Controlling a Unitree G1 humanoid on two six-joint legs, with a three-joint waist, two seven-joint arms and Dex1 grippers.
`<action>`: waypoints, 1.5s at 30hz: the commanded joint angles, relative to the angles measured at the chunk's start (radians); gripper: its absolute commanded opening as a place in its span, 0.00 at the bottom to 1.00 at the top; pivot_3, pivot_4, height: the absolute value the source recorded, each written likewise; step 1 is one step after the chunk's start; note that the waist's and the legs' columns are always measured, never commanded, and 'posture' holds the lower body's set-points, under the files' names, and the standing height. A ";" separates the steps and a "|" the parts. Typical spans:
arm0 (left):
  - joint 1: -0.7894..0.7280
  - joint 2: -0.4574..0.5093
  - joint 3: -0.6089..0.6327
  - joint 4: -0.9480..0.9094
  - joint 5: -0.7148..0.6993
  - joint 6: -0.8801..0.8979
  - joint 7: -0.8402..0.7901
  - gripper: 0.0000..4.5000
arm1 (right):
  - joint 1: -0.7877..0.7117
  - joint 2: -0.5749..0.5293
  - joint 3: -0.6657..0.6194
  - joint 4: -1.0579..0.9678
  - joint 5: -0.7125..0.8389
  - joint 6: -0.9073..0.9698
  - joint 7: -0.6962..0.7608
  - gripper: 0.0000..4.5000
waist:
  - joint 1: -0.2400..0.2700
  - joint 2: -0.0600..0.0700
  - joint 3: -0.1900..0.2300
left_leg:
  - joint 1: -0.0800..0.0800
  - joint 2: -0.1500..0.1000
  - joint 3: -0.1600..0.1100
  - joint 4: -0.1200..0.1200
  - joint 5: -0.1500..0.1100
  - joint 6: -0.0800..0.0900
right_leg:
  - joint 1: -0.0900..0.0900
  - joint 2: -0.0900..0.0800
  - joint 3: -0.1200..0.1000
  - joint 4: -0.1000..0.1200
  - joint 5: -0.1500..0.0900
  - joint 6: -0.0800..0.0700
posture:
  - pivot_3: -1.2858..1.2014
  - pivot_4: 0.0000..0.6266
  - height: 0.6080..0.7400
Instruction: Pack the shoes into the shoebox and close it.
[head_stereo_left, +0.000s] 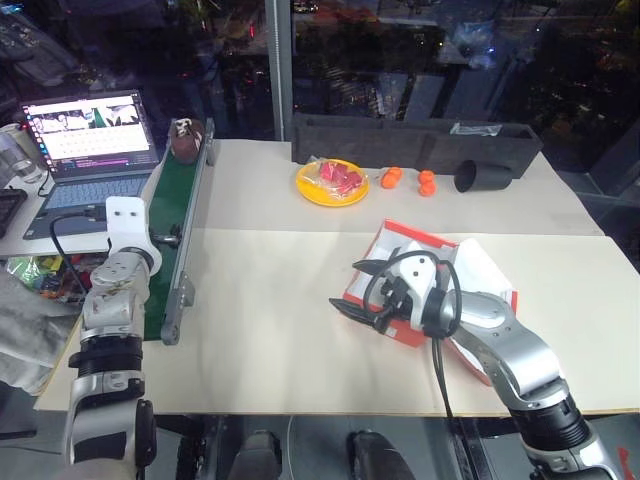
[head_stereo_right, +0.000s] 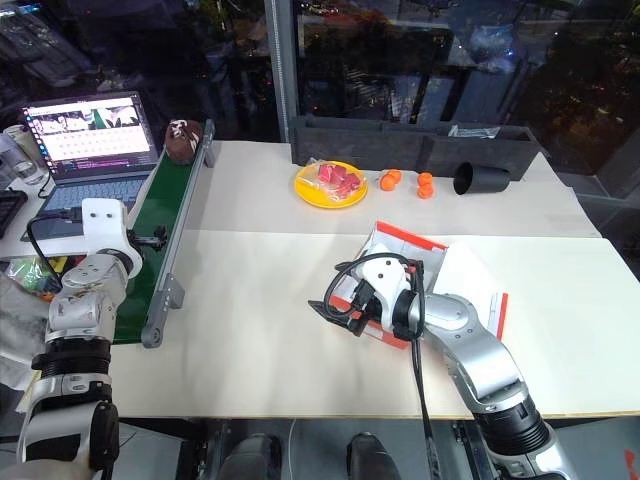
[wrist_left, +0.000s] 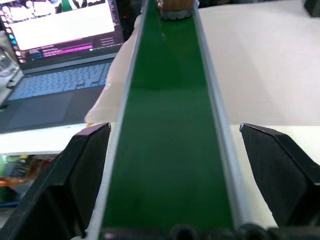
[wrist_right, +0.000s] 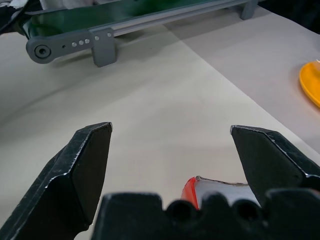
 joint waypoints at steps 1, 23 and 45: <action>-0.030 0.022 0.005 0.005 0.013 -0.038 0.001 0.99 | -0.024 0.012 -0.024 -0.013 -0.001 0.011 -0.019 1.00 | 0.000 0.000 0.000 | 0.000 0.000 0.000 0.000 0.000 0.000 | 0.000 0.000 0.000 0.000 0.000 0.000 | 0.52 0.24 0.81; -0.049 0.034 0.004 0.042 0.012 -0.060 -0.011 0.99 | 0.012 0.000 -0.036 -0.072 0.057 0.041 0.011 1.00 | 0.000 0.000 0.000 | 0.000 0.000 0.000 0.000 0.000 0.000 | 0.000 0.000 0.000 0.001 0.000 0.000 | 0.52 0.24 0.81; -0.059 -0.028 0.011 0.095 -0.041 0.077 -0.018 0.87 | -0.009 0.032 -0.082 -0.109 0.119 0.077 -0.015 1.00 | 0.000 -0.001 0.000 | 0.000 0.000 0.000 0.000 0.000 0.000 | 0.000 0.000 0.000 0.001 0.000 0.000 | 0.52 0.24 0.81</action>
